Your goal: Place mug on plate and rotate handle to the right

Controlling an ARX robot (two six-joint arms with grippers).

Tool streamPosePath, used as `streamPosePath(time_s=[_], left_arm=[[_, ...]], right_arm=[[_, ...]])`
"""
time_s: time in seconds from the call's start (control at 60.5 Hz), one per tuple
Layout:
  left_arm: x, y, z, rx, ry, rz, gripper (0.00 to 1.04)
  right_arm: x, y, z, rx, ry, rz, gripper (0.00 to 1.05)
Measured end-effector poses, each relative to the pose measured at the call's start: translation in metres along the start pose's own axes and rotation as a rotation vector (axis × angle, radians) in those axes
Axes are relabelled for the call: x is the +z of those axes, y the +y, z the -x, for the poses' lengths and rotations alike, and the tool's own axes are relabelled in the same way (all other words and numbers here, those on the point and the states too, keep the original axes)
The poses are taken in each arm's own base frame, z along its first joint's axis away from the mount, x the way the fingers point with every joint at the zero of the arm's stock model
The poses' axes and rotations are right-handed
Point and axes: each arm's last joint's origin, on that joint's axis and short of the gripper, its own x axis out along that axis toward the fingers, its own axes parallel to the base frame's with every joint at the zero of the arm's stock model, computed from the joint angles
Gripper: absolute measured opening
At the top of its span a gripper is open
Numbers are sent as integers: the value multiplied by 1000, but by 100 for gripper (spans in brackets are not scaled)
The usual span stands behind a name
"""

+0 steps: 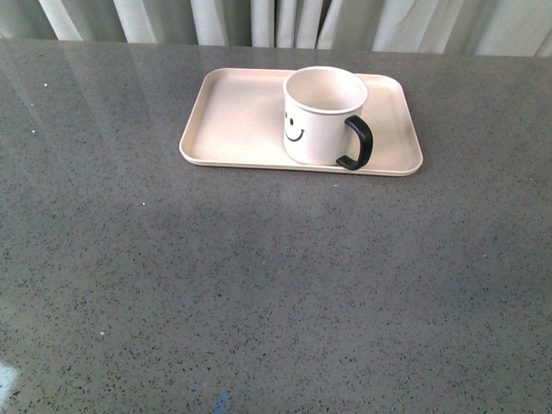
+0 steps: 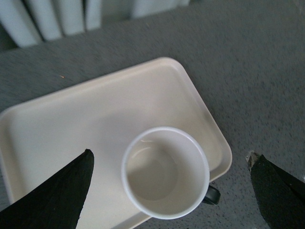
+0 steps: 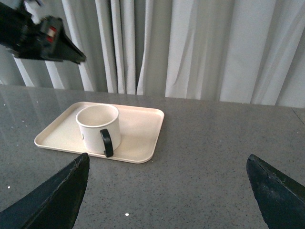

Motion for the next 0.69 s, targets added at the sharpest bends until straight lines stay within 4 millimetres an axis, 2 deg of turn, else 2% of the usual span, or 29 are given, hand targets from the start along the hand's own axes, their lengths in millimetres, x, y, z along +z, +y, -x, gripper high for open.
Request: streamPosePath(time_s=[0.182, 0.264, 0.347, 0.446, 0.612, 0.694], left_arm=[[-9, 9, 57, 81, -130, 9, 94], [-20, 13, 80, 387, -393, -20, 80], [-42, 20, 106, 547, -559, 2, 66], [-72, 31, 129, 584, -608, 8, 50], [-118, 39, 154, 588, -575, 4, 23], [-140, 40, 171, 588, -571, 2, 3]], right_arm=[[0, 0, 0, 0, 0, 0, 96], [0, 0, 0, 1, 0, 0, 96], [0, 0, 0, 0, 0, 0, 96], [0, 0, 0, 0, 0, 0, 96], [0, 0, 0, 0, 0, 0, 96], [0, 0, 0, 0, 0, 0, 96]])
